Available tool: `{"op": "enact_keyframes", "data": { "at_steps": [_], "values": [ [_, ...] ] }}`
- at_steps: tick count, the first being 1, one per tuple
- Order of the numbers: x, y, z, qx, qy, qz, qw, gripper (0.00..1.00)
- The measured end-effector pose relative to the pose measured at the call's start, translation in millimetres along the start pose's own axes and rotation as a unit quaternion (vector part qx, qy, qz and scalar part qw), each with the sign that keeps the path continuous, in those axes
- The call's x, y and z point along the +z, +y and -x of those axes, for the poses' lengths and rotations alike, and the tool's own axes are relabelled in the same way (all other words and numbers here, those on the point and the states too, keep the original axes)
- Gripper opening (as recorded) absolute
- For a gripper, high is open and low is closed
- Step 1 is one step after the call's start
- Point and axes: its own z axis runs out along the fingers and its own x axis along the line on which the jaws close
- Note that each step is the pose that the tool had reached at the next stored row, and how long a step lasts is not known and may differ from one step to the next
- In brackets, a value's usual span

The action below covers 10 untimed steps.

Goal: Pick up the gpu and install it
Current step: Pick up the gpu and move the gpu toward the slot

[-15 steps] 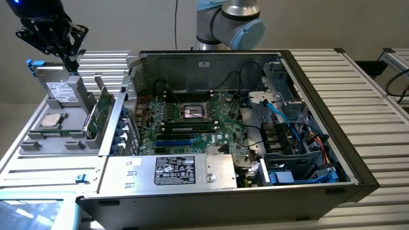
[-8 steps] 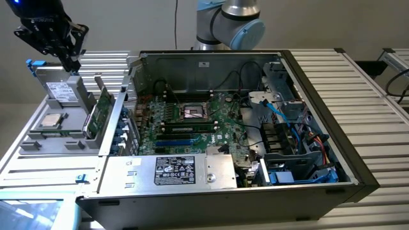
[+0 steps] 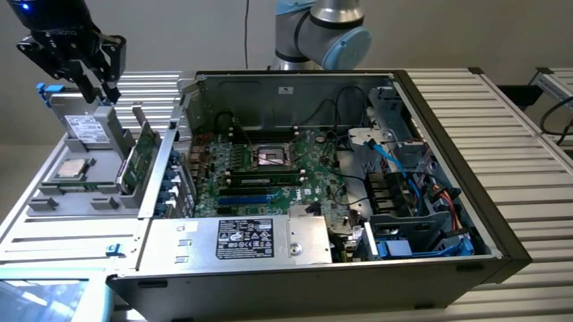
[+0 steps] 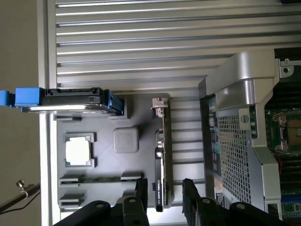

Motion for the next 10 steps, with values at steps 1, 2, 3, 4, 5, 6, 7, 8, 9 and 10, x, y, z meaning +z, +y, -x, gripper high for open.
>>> {"op": "enact_keyframes", "data": {
  "at_steps": [1, 2, 3, 4, 5, 6, 7, 8, 9, 10],
  "values": [
    [1.8, -0.1, -0.5, -0.001, 0.0000, 0.0000, 1.0000, 0.44],
    [3.7, -0.4, -1.1, -0.003, 0.0001, 0.0001, 1.0000, 0.44],
    [5.5, -0.9, -1.4, -0.004, 0.0001, 0.0002, 1.0000, 0.44],
    [7.2, -2.0, -1.5, -0.006, 0.0003, 0.0004, 1.0000, 0.44],
    [8.8, -3.9, -1.5, -0.007, 0.0007, 0.0007, 1.0000, 0.44],
    [10.5, -6.5, -1.3, -0.008, 0.0008, 0.0013, 1.0000, 0.44],
    [12.3, -9.0, -1.1, -0.009, 0.0009, 0.0019, 1.0000, 0.44],
    [13.9, -11.7, -1.0, -0.010, 0.0010, 0.0022, 0.9999, 0.44],
    [15.7, -13.9, -0.8, -0.010, 0.0009, 0.0024, 0.9999, 0.44],
    [17.4, -15.2, -0.8, -0.010, 0.0009, 0.0025, 0.9999, 0.44]
  ]
}}
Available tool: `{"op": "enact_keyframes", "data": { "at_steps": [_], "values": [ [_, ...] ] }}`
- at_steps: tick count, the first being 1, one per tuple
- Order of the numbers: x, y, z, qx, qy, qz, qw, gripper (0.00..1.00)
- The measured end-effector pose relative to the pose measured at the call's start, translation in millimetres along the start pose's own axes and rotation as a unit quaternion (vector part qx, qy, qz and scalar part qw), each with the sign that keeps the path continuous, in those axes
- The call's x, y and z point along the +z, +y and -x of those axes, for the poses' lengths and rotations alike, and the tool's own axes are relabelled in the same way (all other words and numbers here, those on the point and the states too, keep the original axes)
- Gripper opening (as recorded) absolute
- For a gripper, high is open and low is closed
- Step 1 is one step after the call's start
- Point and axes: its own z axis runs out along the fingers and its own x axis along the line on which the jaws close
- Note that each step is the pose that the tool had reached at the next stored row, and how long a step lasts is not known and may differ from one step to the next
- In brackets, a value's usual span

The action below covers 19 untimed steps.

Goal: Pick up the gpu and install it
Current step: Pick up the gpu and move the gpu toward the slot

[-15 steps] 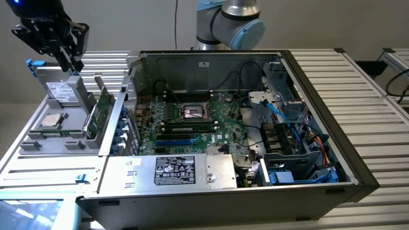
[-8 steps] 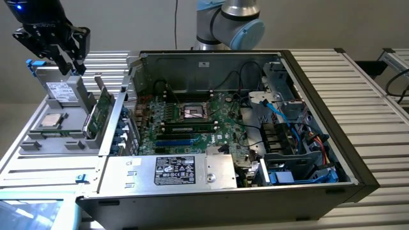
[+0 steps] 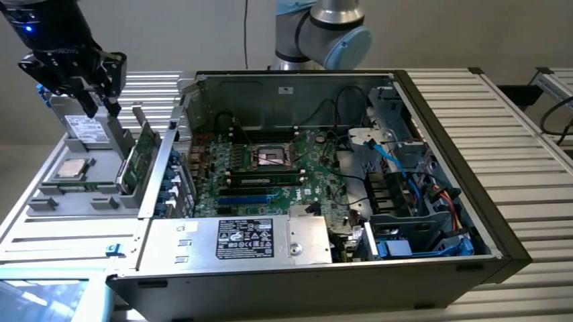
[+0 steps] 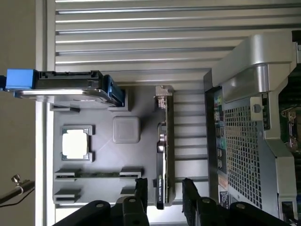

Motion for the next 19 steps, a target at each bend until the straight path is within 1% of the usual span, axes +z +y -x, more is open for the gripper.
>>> {"op": "enact_keyframes", "data": {
  "at_steps": [3, 19],
  "values": [
    [5.3, -2.4, -0.1, -0.001, 0.0001, 0.0000, 1.0000, 0.44],
    [34.3, -4.3, -0.5, -0.001, 0.0001, 0.0000, 1.0000, 0.44]
  ]
}}
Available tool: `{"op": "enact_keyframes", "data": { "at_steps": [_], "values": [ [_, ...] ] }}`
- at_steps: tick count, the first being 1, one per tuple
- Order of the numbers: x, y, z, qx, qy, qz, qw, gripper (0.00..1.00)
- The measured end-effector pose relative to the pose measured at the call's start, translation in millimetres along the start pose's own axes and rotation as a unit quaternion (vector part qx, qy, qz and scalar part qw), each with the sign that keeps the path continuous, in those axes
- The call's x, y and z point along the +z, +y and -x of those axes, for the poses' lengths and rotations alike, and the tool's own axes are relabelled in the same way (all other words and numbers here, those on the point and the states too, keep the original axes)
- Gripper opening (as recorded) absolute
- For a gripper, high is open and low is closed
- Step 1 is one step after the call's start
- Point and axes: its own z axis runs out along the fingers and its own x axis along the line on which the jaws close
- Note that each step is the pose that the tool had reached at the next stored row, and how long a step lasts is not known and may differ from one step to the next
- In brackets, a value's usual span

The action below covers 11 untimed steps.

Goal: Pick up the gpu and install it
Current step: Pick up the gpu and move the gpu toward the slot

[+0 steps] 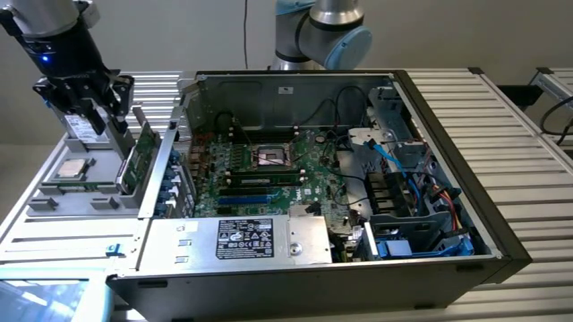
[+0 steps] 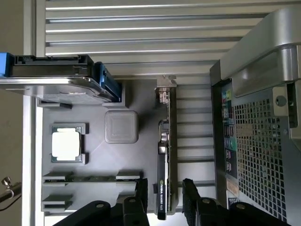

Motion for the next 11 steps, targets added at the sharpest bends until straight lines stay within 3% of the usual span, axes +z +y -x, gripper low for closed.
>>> {"op": "enact_keyframes", "data": {
  "at_steps": [11],
  "values": [
    [19.9, -0.9, -0.3, 0.000, 0.0000, 0.0000, 1.0000, 0.44]
  ]
}}
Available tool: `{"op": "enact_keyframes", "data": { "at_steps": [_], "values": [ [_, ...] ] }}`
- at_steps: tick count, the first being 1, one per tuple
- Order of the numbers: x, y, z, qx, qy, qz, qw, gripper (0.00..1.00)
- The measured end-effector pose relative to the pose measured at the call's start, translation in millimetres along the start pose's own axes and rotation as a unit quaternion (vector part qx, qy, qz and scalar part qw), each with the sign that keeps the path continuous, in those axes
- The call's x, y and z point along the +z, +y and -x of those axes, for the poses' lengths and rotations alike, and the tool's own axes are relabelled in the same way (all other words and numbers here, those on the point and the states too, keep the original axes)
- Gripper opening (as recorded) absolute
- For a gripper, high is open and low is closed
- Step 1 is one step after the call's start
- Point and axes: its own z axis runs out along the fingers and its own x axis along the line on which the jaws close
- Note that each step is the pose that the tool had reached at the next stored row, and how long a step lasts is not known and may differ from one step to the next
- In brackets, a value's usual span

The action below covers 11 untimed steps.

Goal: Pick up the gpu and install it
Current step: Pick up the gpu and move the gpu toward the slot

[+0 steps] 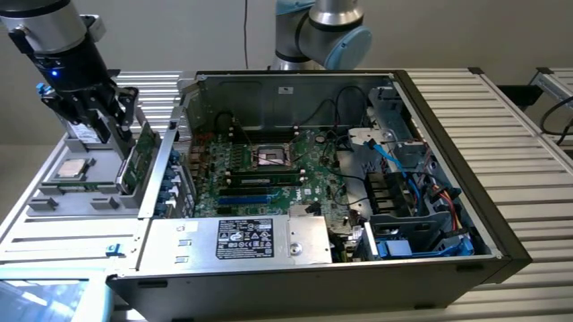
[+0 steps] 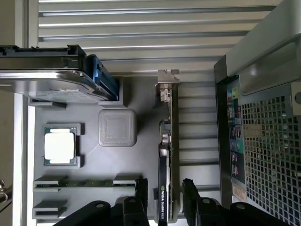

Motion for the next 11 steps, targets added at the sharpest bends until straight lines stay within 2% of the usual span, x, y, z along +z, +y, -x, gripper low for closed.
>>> {"op": "enact_keyframes", "data": {
  "at_steps": [11],
  "values": [
    [20.3, 1.1, 3.0, 0.000, 0.0000, 0.0003, 1.0000, 0.44]
  ]
}}
